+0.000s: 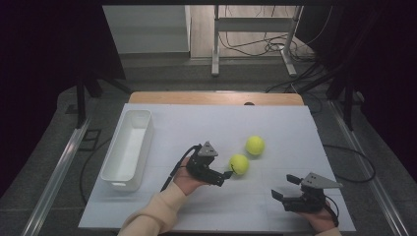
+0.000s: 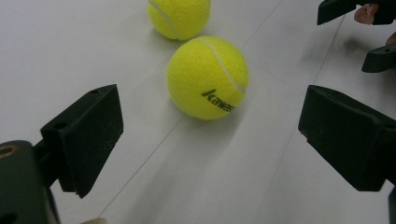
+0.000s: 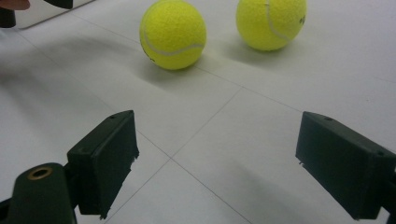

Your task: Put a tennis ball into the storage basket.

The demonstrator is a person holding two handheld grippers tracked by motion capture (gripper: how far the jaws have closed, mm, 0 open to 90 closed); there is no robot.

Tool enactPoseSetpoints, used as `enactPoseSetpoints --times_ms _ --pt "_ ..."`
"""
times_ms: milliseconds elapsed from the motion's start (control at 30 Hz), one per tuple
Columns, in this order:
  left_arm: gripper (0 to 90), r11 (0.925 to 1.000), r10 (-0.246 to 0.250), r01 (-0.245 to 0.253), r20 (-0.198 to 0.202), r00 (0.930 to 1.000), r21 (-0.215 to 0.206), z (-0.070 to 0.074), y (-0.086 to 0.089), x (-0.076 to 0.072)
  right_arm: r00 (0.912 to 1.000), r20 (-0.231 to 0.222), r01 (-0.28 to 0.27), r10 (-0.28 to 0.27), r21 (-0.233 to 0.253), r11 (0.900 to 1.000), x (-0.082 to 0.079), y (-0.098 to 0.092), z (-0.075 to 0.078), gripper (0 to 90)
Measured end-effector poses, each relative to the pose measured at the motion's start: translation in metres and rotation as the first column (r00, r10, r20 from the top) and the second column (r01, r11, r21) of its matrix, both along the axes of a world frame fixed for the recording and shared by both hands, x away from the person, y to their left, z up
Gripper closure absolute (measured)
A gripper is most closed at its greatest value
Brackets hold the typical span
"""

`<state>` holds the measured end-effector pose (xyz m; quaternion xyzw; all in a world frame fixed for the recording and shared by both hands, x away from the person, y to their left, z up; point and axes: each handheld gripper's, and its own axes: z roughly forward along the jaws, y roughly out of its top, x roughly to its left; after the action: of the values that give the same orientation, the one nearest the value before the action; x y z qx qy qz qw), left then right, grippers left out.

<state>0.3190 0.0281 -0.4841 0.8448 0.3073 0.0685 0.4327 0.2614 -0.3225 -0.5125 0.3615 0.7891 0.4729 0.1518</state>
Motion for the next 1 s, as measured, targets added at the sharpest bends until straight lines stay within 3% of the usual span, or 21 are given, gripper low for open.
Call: enactPoseSetpoints --times_ms 467,667,1000 --pt "7.5 0.9996 -0.004 0.005 -0.019 0.9998 0.029 -0.008 -0.015 0.012 1.0000 -0.003 0.001 -0.001 0.002 1.000 0.000 0.000 0.000 12.9" --pt "7.4 0.9993 -0.030 0.031 -0.025 0.9992 0.023 -0.008 -0.026 0.019 1.0000 -0.003 0.000 0.000 0.005 1.000 0.000 0.000 0.000 13.0" --pt "7.4 0.9978 -0.036 0.038 -0.043 0.9985 0.054 -0.013 -0.045 0.034 1.0000 -0.007 0.002 -0.002 0.014 1.000 0.000 -0.001 0.000 12.9"
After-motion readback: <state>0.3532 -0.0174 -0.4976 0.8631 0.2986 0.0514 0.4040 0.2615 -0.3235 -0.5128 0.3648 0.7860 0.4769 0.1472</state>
